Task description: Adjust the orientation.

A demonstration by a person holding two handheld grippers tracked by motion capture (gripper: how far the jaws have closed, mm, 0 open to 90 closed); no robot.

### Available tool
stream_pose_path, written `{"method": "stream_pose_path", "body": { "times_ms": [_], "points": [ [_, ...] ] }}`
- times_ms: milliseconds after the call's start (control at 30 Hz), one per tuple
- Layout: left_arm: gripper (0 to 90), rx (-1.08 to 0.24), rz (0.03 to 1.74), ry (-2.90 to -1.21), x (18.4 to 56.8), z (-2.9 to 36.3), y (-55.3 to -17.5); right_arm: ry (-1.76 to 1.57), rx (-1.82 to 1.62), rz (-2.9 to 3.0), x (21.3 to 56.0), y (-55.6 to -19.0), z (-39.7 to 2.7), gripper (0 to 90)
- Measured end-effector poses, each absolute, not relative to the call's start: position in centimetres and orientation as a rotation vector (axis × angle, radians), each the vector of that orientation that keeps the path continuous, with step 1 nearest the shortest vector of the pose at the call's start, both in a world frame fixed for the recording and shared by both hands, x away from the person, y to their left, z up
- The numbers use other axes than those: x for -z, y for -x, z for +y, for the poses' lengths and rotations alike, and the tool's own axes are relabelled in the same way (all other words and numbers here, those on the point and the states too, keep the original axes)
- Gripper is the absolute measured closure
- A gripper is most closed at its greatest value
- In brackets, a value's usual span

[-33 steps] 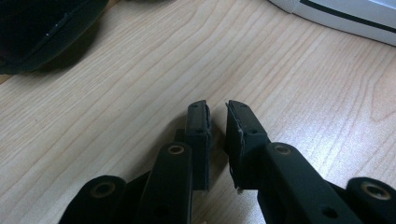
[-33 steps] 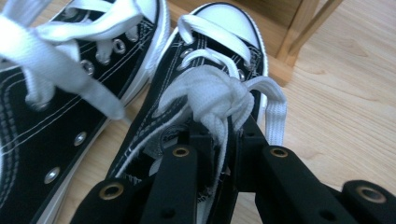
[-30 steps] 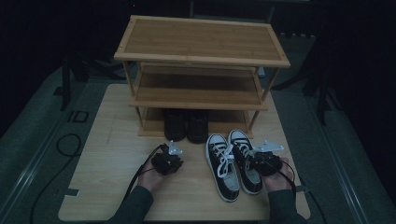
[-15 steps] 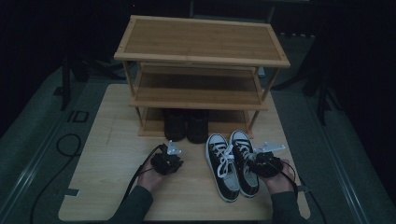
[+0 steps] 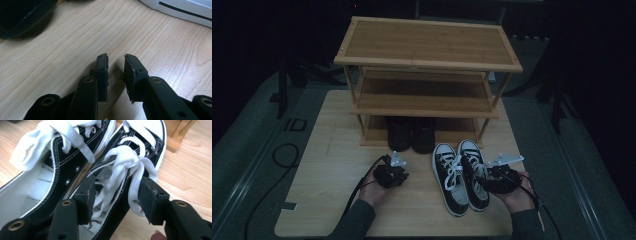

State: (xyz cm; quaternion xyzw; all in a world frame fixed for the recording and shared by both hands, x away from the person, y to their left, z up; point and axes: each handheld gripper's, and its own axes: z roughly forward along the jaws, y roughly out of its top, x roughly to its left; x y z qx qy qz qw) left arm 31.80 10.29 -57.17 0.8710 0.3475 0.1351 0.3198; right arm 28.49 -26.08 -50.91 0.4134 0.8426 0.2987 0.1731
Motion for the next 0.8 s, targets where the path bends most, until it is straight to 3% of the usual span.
{"method": "stream_pose_path", "body": {
  "times_ms": [333,800],
  "points": [
    [72.5,-0.360,0.912,-2.283,57.2,10.3,-31.7,-1.168,-0.909,2.349,49.0,-27.6,-26.5,36.1],
    [72.0,-0.359,0.907,-2.282,57.3,10.3,-31.7,-1.123,-0.958,2.375,48.6,-27.0,-25.3,34.7]
  ]
}}
